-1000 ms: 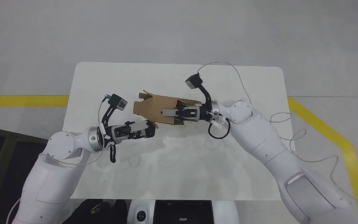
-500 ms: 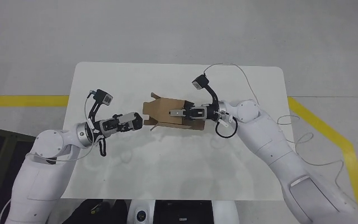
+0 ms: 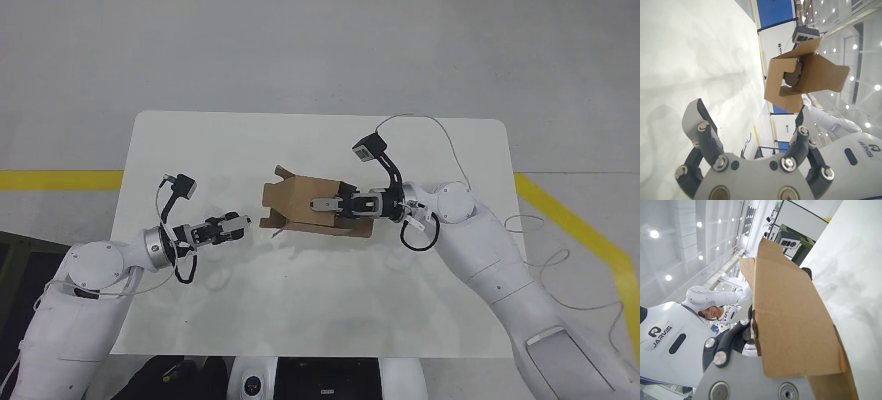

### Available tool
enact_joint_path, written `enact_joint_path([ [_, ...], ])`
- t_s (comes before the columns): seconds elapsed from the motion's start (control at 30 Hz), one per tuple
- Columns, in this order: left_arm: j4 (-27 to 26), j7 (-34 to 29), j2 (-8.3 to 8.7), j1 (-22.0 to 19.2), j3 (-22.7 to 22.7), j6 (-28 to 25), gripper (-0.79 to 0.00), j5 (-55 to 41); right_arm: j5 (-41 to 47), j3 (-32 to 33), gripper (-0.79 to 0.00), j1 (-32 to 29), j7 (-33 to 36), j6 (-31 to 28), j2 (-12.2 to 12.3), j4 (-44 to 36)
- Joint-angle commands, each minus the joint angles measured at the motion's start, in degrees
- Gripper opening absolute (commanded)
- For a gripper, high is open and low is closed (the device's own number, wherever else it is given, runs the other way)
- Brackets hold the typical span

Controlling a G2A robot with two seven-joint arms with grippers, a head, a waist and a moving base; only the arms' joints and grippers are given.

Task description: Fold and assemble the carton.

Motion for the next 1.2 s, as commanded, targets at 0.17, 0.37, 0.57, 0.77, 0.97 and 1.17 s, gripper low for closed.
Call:
enact_joint_path([
  [0.17,0.63,0.86,-0.44,-2.9,3.41,0.55,0.0,0.59,1.04,0.15,-0.785,-0.53,1.44,1.44,0.56,-3.01],
  [0.37,0.1,0.79,-0.7,-4.25,5.39,0.8,0.0,0.25,1.58,-0.07,-0.785,-0.69,1.52,1.52,0.81,-3.89],
  [0.57,-0.82,-0.16,-0.75,-5.12,5.94,0.43,0.0,-0.67,1.79,-0.69,-0.785,-0.65,1.38,1.38,0.92,-4.05],
  [0.77,0.77,-0.15,-0.92,-7.1,7.12,0.63,0.0,-0.39,2.9,-2.24,-0.785,-0.41,1.84,1.83,0.71,-5.08],
  [0.97,1.68,2.08,-1.01,-7.64,6.06,0.79,0.0,-2.9,2.78,-2.68,-0.785,0.28,1.23,1.23,0.69,-3.76],
  [1.17,1.28,1.45,-0.63,-6.13,3.76,0.73,0.0,-3.47,2.81,-2.88,-0.785,0.99,0.81,0.81,0.71,-2.82],
])
